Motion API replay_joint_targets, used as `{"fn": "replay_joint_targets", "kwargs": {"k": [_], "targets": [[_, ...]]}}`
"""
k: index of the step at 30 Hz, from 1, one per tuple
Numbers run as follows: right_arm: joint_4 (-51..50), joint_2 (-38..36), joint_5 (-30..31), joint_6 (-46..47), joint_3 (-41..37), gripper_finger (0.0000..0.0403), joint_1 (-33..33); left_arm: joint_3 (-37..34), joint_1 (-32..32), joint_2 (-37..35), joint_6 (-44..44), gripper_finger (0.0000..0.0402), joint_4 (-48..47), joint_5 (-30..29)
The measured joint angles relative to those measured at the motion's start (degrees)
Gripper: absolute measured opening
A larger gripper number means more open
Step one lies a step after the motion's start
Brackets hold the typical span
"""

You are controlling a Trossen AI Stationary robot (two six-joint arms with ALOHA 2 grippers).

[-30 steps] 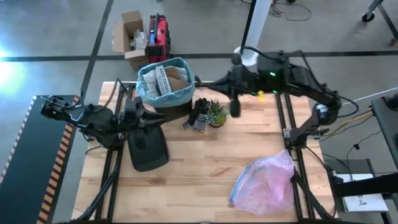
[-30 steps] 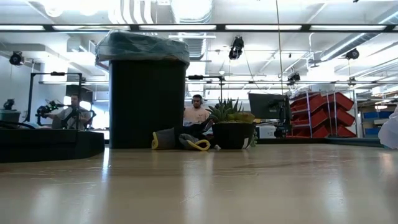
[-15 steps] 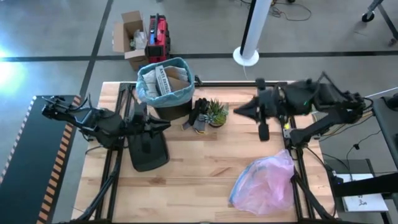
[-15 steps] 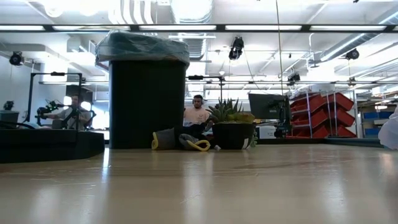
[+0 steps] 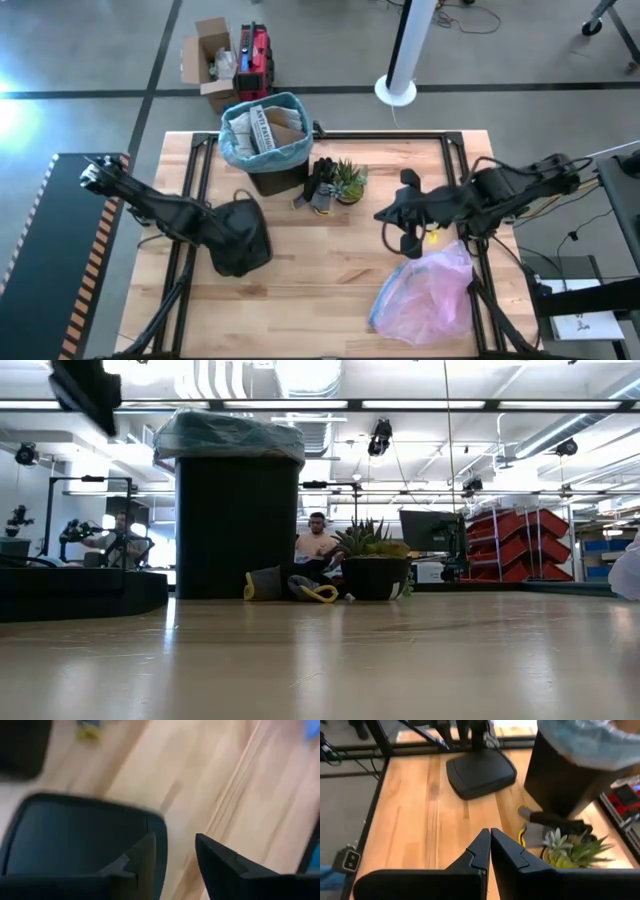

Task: Place trash/remove bag and relplace
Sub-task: Remove the blue trash bag from the trash bin

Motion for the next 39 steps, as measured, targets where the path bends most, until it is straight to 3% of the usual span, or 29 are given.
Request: {"fn": "replay_joint_targets", "kwargs": {"k": [5, 10, 21, 30, 39], "targets": [[0.08, 0.02, 0.16, 1.91, -2.44, 0.0, 0.21, -1.38, -0.85, 6.88, -7.79, 0.013, -2.19, 6.5], [0.03, 0.07, 1.01, 2.97, -3.46, 0.0, 0.21, -5.39, -0.93, 10.4, -13.92, 0.0104, 3.59, 15.26], [0.24, 0.04, 1.11, 3.11, -3.54, 0.0, 0.21, -7.98, -0.93, 14.68, -16.6, 0.0058, 6.12, 14.32], [3.99, -0.59, 1.26, 1.33, -3.54, 0.0, -0.73, -2.7, -0.67, 8.29, -18.41, 0.0061, 0.62, -1.45], [6.74, 4.0, 4.03, 0.44, -3.83, 0.0, -5.3, -2.49, -0.58, -7.3, -25.12, 0.0082, 0.58, -21.13]]}}
